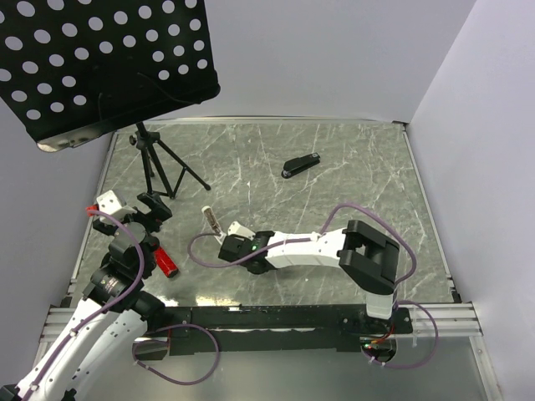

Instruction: Load the staples into the stapler

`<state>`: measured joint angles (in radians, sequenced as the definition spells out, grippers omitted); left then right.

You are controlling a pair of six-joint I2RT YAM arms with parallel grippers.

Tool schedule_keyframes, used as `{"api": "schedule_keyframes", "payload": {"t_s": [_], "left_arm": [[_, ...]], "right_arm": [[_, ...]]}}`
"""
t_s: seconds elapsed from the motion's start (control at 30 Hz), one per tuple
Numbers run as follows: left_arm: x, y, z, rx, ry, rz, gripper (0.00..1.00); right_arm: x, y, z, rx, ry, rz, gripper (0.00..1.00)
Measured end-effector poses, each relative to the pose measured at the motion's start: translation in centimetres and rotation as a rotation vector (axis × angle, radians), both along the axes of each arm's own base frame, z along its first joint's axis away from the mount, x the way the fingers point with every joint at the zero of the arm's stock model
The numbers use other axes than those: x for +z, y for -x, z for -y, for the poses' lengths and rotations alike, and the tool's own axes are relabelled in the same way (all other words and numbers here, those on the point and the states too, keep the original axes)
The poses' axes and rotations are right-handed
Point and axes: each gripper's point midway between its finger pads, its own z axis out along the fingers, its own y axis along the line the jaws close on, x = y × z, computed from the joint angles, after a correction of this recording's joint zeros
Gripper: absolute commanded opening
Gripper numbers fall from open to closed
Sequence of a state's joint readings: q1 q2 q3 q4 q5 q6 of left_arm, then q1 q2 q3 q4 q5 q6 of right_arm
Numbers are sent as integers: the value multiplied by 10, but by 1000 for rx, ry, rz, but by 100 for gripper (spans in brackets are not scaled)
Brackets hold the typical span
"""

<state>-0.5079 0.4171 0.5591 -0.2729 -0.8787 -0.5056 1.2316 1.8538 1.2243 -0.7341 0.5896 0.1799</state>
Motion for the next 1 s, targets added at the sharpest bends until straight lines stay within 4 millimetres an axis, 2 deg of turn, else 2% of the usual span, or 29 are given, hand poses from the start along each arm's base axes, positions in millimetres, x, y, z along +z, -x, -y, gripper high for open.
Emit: {"api": "schedule_keyframes", "payload": {"t_s": [0.07, 0.17, 0.33, 0.77, 1.0], "left_arm": [[0, 0, 0, 0, 0, 0, 99], [0, 0, 1, -3, 0, -1, 99], [-1, -1, 2, -8, -1, -5, 100], [-1, -1, 3, -14, -1, -6, 99], [-1, -2, 3, -14, -1, -5, 99]], "right_arm": [[-1, 4, -2, -2, -29, -32, 36], [2, 10, -9, 5, -95, -95, 45], [3, 11, -13, -7, -180, -189, 46], [-5, 16, -20, 7, -257, -330, 45], [-24, 14, -14, -20, -227, -388, 45]]}}
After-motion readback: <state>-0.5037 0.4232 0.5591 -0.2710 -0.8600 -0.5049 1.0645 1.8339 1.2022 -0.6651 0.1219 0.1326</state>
